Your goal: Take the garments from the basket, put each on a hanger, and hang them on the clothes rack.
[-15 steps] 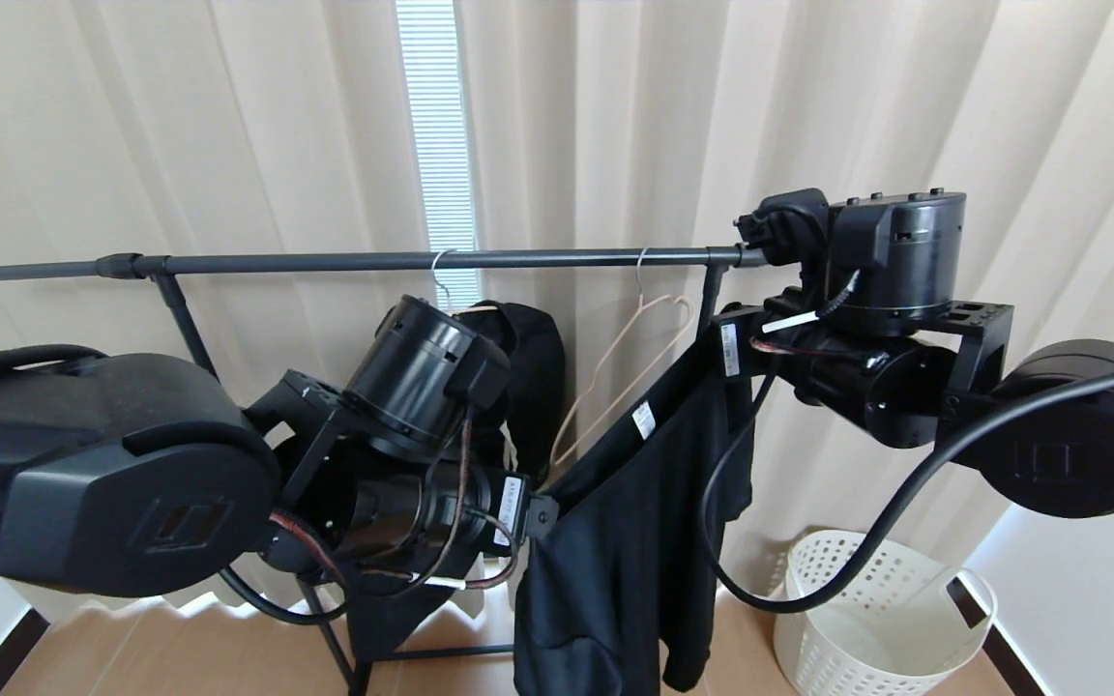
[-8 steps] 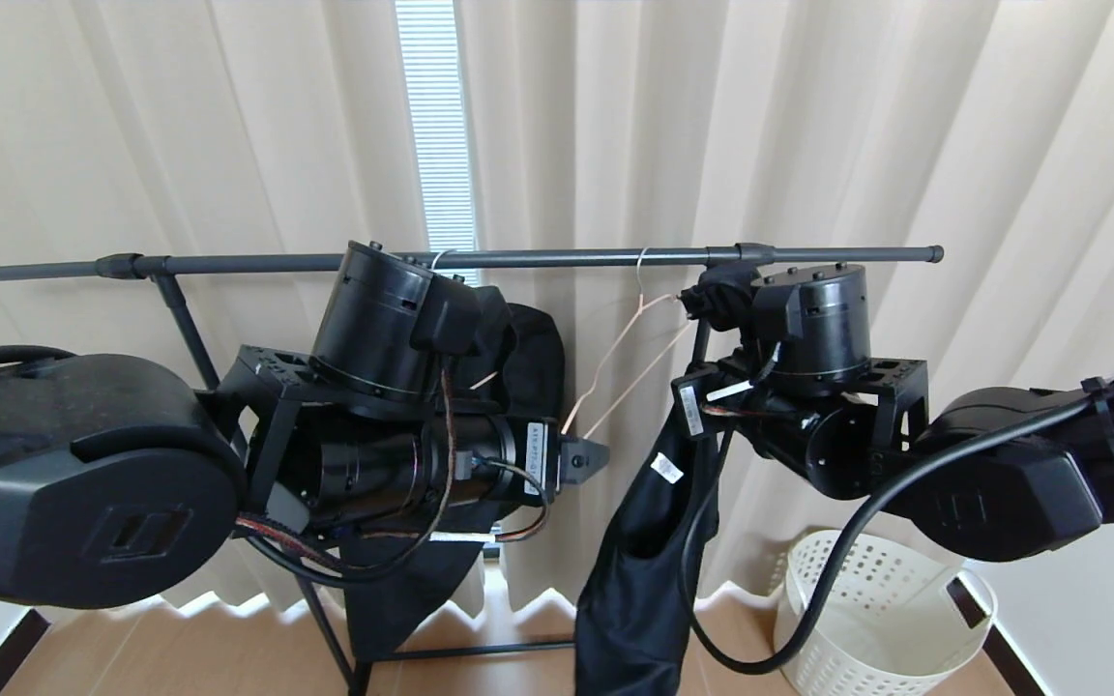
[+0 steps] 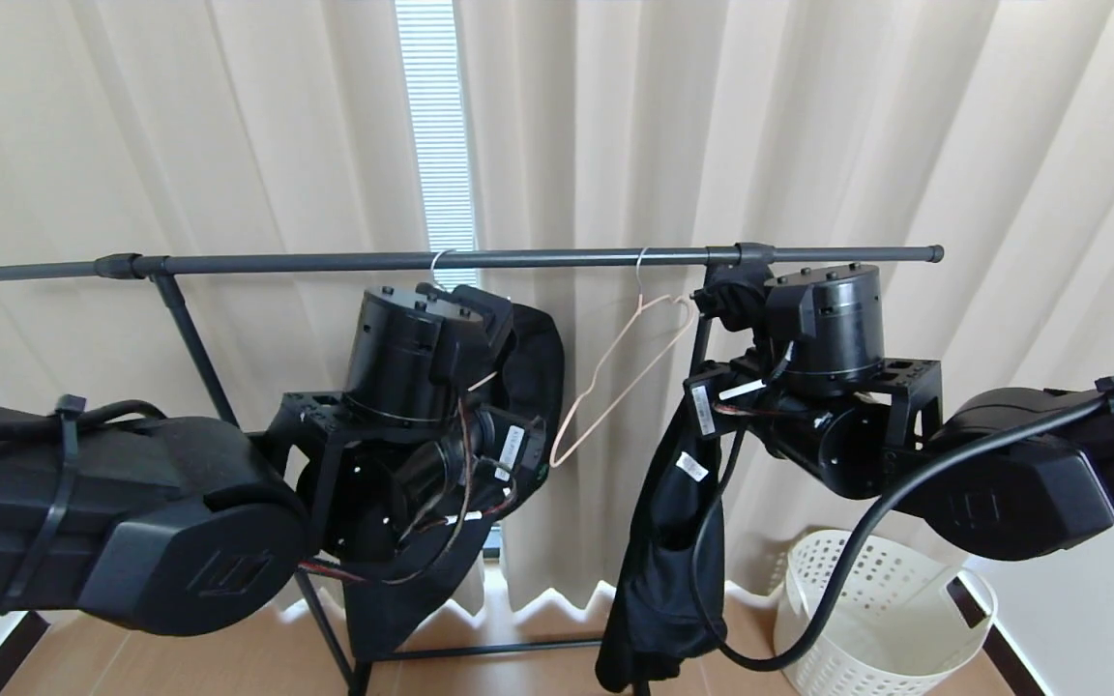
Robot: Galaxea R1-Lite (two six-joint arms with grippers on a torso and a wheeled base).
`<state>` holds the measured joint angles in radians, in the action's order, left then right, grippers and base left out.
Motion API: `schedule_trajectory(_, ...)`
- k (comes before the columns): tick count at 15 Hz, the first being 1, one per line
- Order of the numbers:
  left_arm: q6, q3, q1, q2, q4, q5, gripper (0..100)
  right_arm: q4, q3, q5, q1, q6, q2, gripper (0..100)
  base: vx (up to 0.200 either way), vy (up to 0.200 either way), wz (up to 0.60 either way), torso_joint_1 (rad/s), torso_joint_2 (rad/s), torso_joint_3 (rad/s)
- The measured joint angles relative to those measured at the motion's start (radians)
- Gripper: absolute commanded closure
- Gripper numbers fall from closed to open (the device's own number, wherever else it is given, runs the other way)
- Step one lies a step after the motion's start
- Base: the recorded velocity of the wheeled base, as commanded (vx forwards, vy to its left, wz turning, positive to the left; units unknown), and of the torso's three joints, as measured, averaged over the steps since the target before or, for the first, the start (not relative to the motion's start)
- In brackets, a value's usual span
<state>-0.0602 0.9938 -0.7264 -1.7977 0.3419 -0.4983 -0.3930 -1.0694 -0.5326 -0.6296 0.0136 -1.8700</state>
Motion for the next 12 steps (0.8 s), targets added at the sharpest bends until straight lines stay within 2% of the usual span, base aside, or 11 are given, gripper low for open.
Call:
schedule_trajectory(2, -0.032, -0.050, -0.011, -0.020, 0.099, -0.062, 0, 0.006, 0.030, 0.008, 0.010, -0.006, 0.027, 100, 0.000, 0.000, 0.00, 0.000, 0.00, 0.000)
schedule_trajectory(4, 0.017, -0.066, -0.027, -0.044, 0.106, -0.061, 0, 0.013, 0.013, 0.015, 0.022, -0.008, 0.047, 100, 0.000, 0.000, 0.00, 0.000, 0.00, 0.000)
schedule_trajectory(6, 0.060, -0.027, -0.027, -0.087, 0.106, -0.051, 0, 0.006, 0.000, -0.002, 0.001, -0.001, 0.043, 100, 0.000, 0.000, 0.00, 0.000, 0.00, 0.000)
schedule_trajectory(9, 0.090, 0.077, 0.008, -0.171, 0.106, 0.090, 0, -0.011, 0.047, -0.006, -0.005, 0.026, 0.047, 100, 0.000, 0.000, 0.00, 0.000, 0.00, 0.000)
schedule_trajectory(12, 0.104, 0.227, 0.041, -0.282, 0.106, 0.140, 0, -0.074, 0.127, 0.001, 0.006, 0.031, 0.073, 100, 0.000, 0.000, 0.00, 0.000, 0.00, 0.000)
